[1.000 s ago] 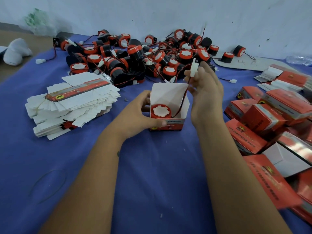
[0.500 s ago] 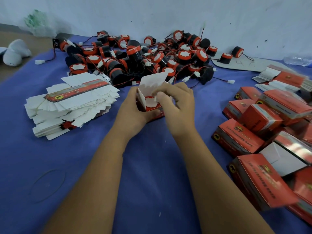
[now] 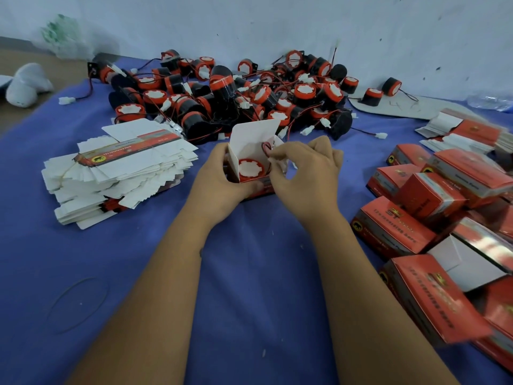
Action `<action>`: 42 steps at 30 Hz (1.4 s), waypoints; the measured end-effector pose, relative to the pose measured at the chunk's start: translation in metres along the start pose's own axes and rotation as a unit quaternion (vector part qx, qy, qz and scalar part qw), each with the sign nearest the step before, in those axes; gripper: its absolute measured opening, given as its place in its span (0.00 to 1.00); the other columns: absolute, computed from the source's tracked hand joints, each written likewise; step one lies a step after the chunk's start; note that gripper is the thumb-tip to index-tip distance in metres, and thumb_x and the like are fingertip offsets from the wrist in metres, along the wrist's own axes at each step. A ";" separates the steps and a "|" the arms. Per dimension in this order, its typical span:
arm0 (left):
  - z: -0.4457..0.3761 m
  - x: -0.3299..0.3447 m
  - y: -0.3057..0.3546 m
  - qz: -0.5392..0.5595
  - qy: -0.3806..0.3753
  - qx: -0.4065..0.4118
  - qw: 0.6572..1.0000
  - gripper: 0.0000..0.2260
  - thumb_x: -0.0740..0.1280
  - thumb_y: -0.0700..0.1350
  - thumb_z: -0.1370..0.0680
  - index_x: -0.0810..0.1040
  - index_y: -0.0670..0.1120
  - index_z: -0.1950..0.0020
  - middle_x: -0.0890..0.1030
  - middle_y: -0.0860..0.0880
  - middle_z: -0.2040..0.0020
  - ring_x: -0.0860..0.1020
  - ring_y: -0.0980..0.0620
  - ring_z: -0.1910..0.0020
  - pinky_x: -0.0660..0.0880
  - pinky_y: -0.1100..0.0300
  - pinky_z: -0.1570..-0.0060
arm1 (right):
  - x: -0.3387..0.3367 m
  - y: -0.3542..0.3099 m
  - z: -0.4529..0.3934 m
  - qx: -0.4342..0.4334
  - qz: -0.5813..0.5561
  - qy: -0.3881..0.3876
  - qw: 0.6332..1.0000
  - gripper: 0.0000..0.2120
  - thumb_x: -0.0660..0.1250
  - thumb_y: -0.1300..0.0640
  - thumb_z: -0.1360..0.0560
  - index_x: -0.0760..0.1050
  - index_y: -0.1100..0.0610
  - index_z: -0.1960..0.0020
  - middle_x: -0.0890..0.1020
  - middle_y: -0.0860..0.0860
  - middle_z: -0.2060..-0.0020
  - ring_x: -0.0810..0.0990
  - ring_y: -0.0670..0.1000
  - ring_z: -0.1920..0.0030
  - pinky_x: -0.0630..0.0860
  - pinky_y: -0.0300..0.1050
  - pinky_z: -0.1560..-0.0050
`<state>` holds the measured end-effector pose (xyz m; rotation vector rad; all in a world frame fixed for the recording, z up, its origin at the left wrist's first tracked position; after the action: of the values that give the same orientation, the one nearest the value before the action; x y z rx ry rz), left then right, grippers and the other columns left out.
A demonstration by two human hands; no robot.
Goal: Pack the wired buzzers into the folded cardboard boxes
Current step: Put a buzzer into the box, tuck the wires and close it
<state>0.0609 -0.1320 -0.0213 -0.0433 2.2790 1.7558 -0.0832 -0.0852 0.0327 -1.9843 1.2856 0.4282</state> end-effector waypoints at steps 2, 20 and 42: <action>0.000 -0.001 0.001 0.000 0.007 0.003 1.000 0.27 0.79 0.44 0.32 0.71 0.53 0.37 0.79 0.60 0.49 0.78 0.70 0.55 0.73 0.75 0.57 | 0.004 -0.007 0.002 -0.033 0.017 -0.017 0.999 0.07 0.68 0.59 0.29 0.83 0.52 0.54 0.78 0.42 0.64 0.65 0.49 0.57 0.54 0.44 0.55; -0.004 0.008 -0.006 0.034 -0.047 0.012 0.998 0.26 0.77 0.44 0.28 0.71 0.59 0.36 0.81 0.58 0.43 0.80 0.61 0.45 0.77 0.63 0.44 | 0.004 -0.005 0.003 -0.007 0.018 0.017 1.000 0.05 0.71 0.60 0.26 0.85 0.58 0.52 0.82 0.54 0.60 0.77 0.58 0.56 0.73 0.54 0.52; -0.011 -0.002 -0.016 0.044 -0.108 -0.028 0.993 0.28 0.71 0.30 0.28 0.72 0.58 0.38 0.82 0.55 0.43 0.80 0.59 0.44 0.78 0.63 0.46 | 0.021 -0.014 0.000 0.002 0.019 -0.080 0.997 0.16 0.62 0.62 0.21 0.79 0.48 0.38 0.82 0.48 0.50 0.79 0.56 0.55 0.74 0.52 0.57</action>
<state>0.0641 -0.1466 -0.0336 0.2284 2.1063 1.7713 -0.0613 -0.0954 0.0247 -1.8823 1.2243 0.5905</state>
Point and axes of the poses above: each hand's wrist, its own z-axis away from the middle knuckle, its own x-axis out of the palm, y = z × x, the point moved 9 cm from there along -z, towards the middle knuckle
